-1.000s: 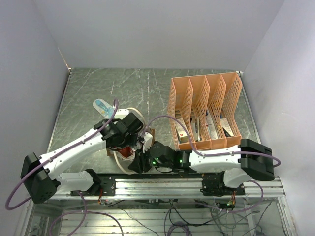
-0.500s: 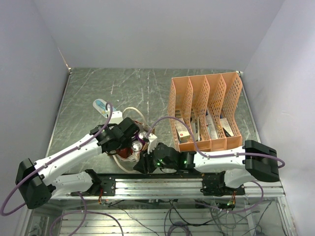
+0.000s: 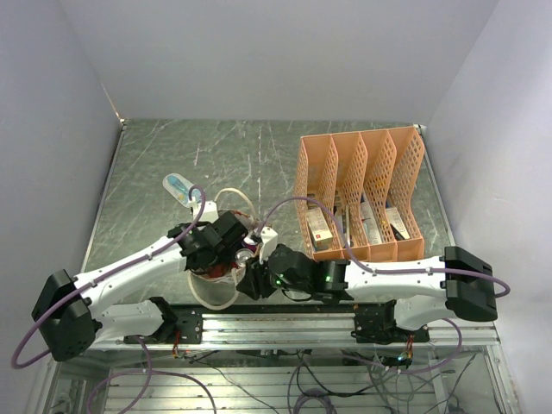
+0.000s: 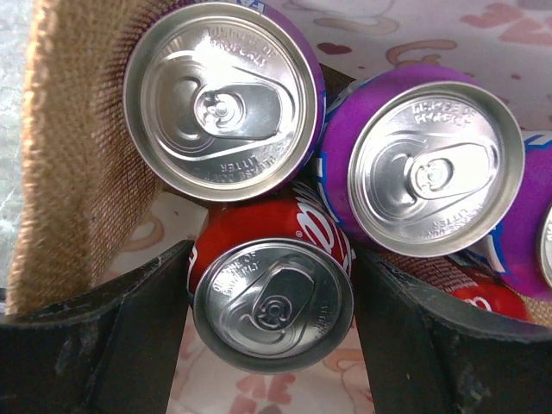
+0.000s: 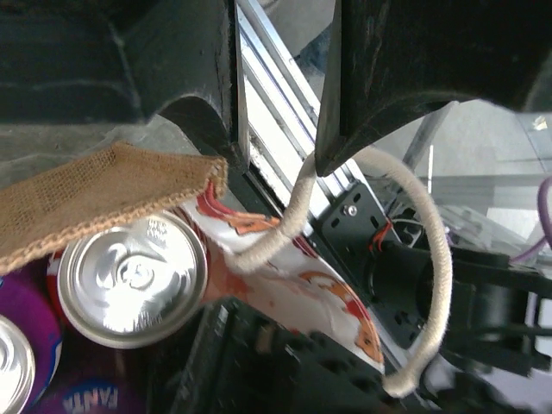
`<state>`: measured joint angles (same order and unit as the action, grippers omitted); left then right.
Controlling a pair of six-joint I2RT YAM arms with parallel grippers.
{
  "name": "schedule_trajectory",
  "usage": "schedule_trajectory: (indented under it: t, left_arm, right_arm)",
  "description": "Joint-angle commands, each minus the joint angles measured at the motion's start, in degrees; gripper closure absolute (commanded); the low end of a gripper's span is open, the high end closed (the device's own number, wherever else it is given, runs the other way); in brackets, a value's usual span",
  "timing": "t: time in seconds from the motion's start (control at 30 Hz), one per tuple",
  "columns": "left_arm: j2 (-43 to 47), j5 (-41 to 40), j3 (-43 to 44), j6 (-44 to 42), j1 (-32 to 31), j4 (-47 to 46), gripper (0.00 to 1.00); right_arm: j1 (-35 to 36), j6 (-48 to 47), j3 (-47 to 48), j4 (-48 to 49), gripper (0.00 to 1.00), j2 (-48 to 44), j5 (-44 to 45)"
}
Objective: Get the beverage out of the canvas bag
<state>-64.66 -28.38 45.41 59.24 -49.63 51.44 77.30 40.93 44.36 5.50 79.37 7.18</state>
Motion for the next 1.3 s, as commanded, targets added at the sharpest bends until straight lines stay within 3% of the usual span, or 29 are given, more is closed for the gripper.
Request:
schedule_trajectory:
  t: [0.0, 0.17, 0.4, 0.5, 0.63, 1.07, 1.27]
  left_arm:
    - [-2.22, 0.46, -3.48, 2.53, -0.31, -1.69, 0.21]
    - [-2.54, 0.79, -4.89, 2.61, -0.28, -3.43, 0.23]
    - [0.82, -0.25, -4.97, 2.11, -0.27, -2.72, 0.42]
    - [1.21, -0.48, -4.02, 1.93, -0.25, -1.95, 0.5]
    - [2.05, -0.97, -2.07, 0.32, -0.29, -1.83, 0.63]
    - [2.28, -1.42, 7.24, -6.76, -0.27, 1.24, 0.89]
    - [2.04, -1.7, 14.49, -8.61, -0.27, 4.7, 0.93]
  right_arm:
    - [-0.31, -2.03, 3.83, -5.27, 0.64, -2.64, 4.37]
    - [-0.35, -3.85, 7.67, -11.87, 0.63, -4.79, 8.26]
    - [-0.39, -4.45, 8.27, -26.81, 0.51, -11.73, 19.55]
    - [-0.44, -4.91, 6.9, -30.9, 0.36, -16.97, 23.96]
    - [-0.4, -4.76, 3.11, -32.4, 0.02, -22.93, 27.73]
    - [-0.4, 3.67, -1.24, -42.92, 0.0, -21.19, 41.31]
    - [-0.61, -0.16, -3.33, -38.17, 0.0, -21.63, 41.05]
